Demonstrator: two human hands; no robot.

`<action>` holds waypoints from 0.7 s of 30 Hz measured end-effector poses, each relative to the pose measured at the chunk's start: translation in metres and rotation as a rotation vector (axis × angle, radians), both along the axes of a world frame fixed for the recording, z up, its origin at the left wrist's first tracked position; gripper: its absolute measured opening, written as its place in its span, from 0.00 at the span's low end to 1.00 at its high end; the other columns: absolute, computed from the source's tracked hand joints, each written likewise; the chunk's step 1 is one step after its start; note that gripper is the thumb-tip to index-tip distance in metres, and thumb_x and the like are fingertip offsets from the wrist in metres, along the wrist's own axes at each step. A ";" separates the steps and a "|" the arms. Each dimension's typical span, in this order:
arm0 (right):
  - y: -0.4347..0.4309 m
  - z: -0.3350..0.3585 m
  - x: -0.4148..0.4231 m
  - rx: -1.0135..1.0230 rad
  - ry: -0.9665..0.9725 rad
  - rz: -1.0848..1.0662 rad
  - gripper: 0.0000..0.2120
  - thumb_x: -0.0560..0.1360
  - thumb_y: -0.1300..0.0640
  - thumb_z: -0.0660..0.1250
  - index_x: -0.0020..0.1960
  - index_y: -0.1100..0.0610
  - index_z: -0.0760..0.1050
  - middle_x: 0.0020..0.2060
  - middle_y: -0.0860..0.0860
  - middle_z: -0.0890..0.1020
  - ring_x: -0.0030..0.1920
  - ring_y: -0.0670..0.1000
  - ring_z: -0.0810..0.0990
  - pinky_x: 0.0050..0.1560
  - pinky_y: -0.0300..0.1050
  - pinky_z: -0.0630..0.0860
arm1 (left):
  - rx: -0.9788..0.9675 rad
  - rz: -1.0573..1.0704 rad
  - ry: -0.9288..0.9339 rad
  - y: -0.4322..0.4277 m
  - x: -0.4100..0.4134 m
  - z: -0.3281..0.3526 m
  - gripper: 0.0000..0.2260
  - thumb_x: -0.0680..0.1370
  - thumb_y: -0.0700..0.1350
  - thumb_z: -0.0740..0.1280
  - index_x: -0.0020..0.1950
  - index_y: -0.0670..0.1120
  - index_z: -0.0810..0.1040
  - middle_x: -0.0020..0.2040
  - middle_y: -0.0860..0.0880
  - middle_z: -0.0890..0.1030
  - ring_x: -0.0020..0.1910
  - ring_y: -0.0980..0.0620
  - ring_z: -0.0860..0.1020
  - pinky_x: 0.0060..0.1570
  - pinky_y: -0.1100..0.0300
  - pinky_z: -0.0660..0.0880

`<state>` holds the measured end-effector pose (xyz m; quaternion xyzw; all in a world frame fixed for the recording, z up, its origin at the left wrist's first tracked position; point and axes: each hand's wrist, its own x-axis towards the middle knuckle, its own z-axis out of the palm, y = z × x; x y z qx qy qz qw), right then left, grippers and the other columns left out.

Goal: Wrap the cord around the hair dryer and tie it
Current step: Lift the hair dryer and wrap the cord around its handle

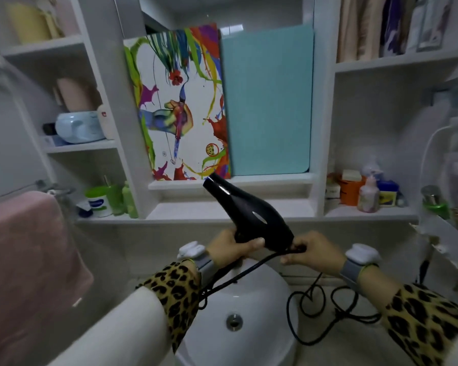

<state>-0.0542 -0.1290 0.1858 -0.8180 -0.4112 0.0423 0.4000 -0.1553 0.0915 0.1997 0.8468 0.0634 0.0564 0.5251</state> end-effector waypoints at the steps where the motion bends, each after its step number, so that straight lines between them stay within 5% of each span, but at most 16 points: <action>1: 0.002 0.006 -0.002 0.003 -0.017 0.003 0.14 0.64 0.51 0.79 0.30 0.58 0.78 0.26 0.51 0.78 0.27 0.42 0.72 0.30 0.33 0.66 | -0.022 -0.008 0.014 0.006 -0.003 0.001 0.26 0.64 0.67 0.74 0.51 0.51 0.77 0.32 0.50 0.81 0.28 0.52 0.78 0.30 0.59 0.75; 6: 0.011 0.034 -0.004 0.040 -0.107 -0.011 0.14 0.61 0.39 0.75 0.33 0.50 0.81 0.27 0.46 0.80 0.28 0.39 0.74 0.30 0.31 0.67 | 0.165 -0.016 0.037 0.033 -0.008 0.000 0.25 0.72 0.61 0.72 0.60 0.44 0.76 0.42 0.50 0.82 0.39 0.53 0.80 0.42 0.61 0.77; 10: 0.027 0.048 0.000 0.011 -0.255 -0.055 0.16 0.59 0.33 0.72 0.33 0.45 0.81 0.27 0.42 0.80 0.30 0.40 0.77 0.32 0.39 0.73 | 0.081 -0.107 0.092 0.034 -0.012 0.000 0.35 0.64 0.62 0.75 0.65 0.44 0.75 0.47 0.49 0.82 0.42 0.52 0.82 0.39 0.61 0.77; 13: 0.034 0.057 0.007 0.020 -0.324 -0.098 0.12 0.61 0.31 0.69 0.35 0.38 0.80 0.30 0.34 0.80 0.36 0.36 0.79 0.37 0.42 0.76 | 0.033 -0.147 0.148 0.036 -0.012 -0.005 0.25 0.66 0.54 0.76 0.59 0.45 0.77 0.39 0.47 0.80 0.31 0.52 0.78 0.32 0.59 0.76; 17: 0.043 0.061 0.013 0.039 -0.389 -0.127 0.17 0.65 0.32 0.66 0.42 0.44 0.80 0.37 0.40 0.83 0.40 0.41 0.80 0.41 0.47 0.79 | 0.008 -0.185 0.196 0.039 -0.009 -0.014 0.11 0.71 0.45 0.72 0.52 0.46 0.78 0.34 0.46 0.79 0.30 0.50 0.77 0.33 0.57 0.75; 21: 0.049 0.058 0.020 0.102 -0.307 -0.085 0.07 0.69 0.42 0.70 0.42 0.44 0.81 0.40 0.44 0.82 0.42 0.43 0.80 0.46 0.46 0.78 | -0.020 -0.264 0.183 0.030 -0.009 -0.018 0.06 0.72 0.46 0.71 0.45 0.47 0.78 0.31 0.48 0.79 0.28 0.50 0.76 0.32 0.57 0.75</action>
